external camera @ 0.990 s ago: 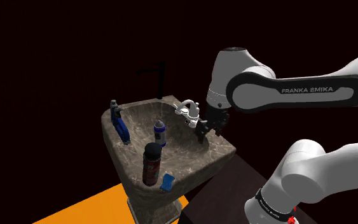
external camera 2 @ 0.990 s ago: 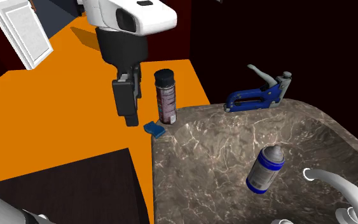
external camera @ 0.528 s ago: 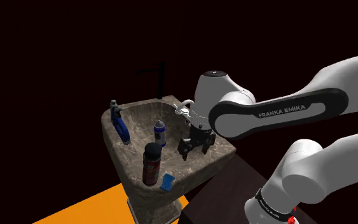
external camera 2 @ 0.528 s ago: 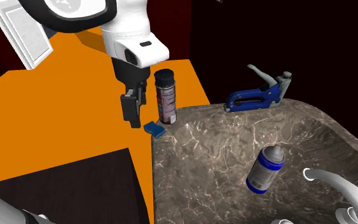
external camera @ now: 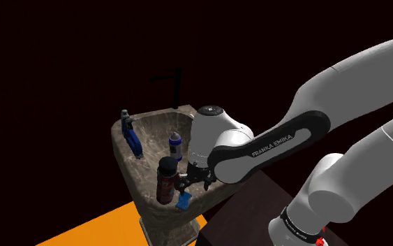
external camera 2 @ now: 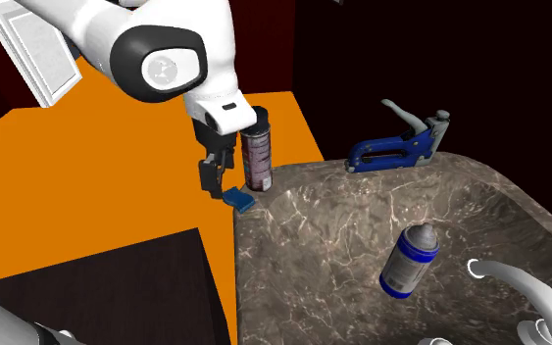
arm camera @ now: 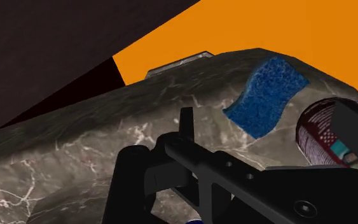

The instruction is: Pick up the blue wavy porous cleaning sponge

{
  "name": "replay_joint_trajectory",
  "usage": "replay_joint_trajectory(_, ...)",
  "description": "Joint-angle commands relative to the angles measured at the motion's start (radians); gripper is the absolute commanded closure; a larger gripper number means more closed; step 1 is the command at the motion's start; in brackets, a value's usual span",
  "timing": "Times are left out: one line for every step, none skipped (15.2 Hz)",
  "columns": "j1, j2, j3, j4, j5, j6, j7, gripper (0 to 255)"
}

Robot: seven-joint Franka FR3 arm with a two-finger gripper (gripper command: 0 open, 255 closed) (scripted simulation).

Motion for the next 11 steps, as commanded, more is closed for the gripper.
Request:
replay_joint_trajectory(-0.026,0.105,0.049,0.034,-0.053,0.076,0.102,0)
replay_joint_trajectory(-0.039,0.157,0.069,0.050,-0.095,0.109,0.158,0)
replay_joint_trajectory(-0.044,0.186,0.077,0.060,-0.121,0.126,0.191,0)
replay_joint_trajectory(-0.045,0.203,0.076,0.058,-0.138,0.143,0.203,0)
replay_joint_trajectory(-0.048,0.221,0.077,0.056,-0.156,0.159,0.216,0)
replay_joint_trajectory(-0.050,0.239,0.076,0.054,-0.175,0.176,0.229,0)
replay_joint_trajectory(-0.052,0.257,0.075,0.053,-0.196,0.192,0.244,0)
replay_joint_trajectory(-0.053,0.276,0.073,0.052,-0.218,0.208,0.259,0)
replay_joint_trajectory(-0.054,0.295,0.070,0.051,-0.242,0.224,0.276,0)
replay_joint_trajectory(-0.054,0.314,0.066,0.050,-0.267,0.239,0.294,0)
replay_joint_trajectory(-0.052,0.325,0.062,0.050,-0.282,0.248,0.304,0)
